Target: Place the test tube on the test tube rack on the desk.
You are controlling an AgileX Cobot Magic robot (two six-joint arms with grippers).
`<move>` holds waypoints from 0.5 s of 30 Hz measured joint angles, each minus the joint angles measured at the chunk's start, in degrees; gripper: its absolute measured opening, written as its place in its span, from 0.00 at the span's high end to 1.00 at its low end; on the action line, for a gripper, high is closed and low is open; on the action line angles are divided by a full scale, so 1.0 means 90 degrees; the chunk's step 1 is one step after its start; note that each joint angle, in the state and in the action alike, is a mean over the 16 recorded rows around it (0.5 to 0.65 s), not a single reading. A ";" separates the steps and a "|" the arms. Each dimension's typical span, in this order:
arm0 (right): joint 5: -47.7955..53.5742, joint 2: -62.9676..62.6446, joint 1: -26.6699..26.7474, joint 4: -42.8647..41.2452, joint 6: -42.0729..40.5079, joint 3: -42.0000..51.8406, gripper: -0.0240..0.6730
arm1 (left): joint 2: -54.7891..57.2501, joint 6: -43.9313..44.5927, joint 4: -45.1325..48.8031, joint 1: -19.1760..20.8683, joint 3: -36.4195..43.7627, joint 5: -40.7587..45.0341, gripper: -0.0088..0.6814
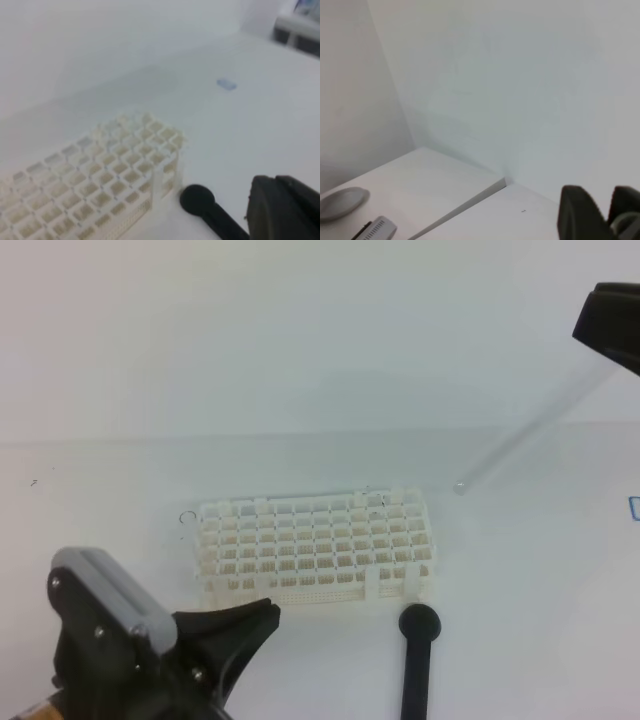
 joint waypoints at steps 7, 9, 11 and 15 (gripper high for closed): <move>0.0056 0.0000 0.0000 0.0010 0.0000 0.0000 0.80 | -0.0013 0.0086 0.0022 0.0251 0.0531 -0.1548 0.99; 0.0074 0.0000 0.0000 0.0013 0.0000 0.0000 0.80 | -0.0015 0.0109 0.0025 0.0267 0.0581 -0.1755 0.99; 0.0091 0.0000 0.0000 0.0016 0.0000 0.0000 0.80 | -0.0015 0.0113 0.0028 0.0270 0.0610 -0.1911 0.99; 0.0119 0.0000 0.0000 0.0022 0.0000 0.0000 0.80 | -0.0015 0.0116 0.0034 0.0270 0.0638 -0.2210 0.99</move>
